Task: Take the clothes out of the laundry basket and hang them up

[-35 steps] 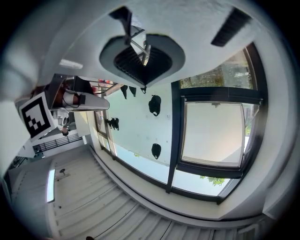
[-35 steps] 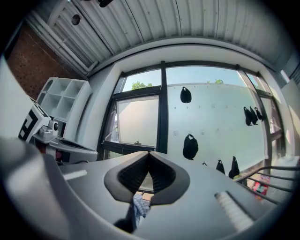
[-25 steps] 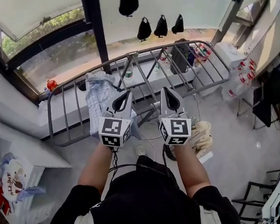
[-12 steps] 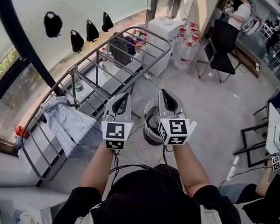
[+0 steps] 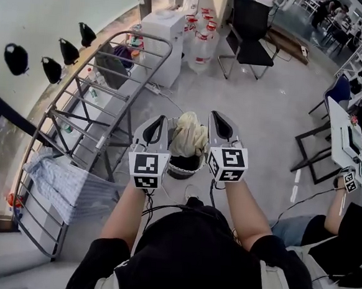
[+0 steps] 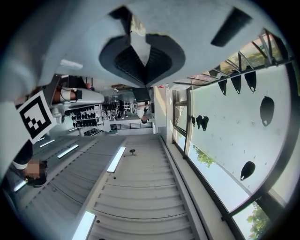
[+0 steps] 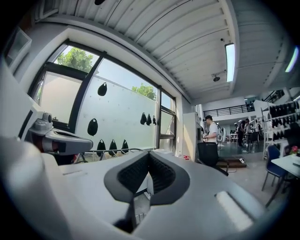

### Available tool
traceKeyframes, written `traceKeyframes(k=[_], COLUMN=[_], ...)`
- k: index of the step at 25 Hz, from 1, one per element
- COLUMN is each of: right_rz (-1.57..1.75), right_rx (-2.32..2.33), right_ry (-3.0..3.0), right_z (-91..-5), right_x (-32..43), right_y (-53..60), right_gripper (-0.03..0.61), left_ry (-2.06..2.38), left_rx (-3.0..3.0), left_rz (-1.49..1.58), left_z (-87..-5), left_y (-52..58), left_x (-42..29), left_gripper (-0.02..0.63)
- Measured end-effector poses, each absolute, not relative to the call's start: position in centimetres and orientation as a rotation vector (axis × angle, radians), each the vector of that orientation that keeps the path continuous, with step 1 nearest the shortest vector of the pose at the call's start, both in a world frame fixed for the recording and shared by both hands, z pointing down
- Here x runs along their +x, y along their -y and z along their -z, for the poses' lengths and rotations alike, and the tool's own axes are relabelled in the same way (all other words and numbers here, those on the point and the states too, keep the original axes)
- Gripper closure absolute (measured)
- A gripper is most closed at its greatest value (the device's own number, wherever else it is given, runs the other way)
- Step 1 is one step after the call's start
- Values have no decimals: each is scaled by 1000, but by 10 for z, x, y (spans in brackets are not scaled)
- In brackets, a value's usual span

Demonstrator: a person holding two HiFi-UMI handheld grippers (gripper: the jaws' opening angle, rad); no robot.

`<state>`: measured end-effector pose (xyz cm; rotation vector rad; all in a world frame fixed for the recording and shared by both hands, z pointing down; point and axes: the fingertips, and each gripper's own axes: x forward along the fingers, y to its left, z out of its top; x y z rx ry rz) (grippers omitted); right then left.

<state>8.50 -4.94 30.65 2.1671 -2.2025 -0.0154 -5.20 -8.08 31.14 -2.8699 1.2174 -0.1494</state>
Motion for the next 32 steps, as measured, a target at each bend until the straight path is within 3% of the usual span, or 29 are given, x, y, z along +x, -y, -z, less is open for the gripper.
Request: traceKeyframes(k=[13,14,15,17,32], right_rz=[-174,-205,-239,-299,-706], right_rx=[2165,2145,2122,2095,1932], right_ry=[2185,2198,2211,2212,2007], right_z=[-359,-367,-376,-393,-580], right_x=[182,186,189,197,234], right_y=[97,101,105,113,145], right_gripper=[563,544,469,419,403], left_ry=[-1238,-1222,-1204,-1183,-1309], left_rx=[-2915,-2935,-2954,-2982,-3036], left_rz=[235,254,282,335,607], left_z=[-341,-348,-357,-375,-506], left_y=[139,144,148,156,204], left_x=[29,34,40,48,57], left_gripper=[609,545,465,431,434])
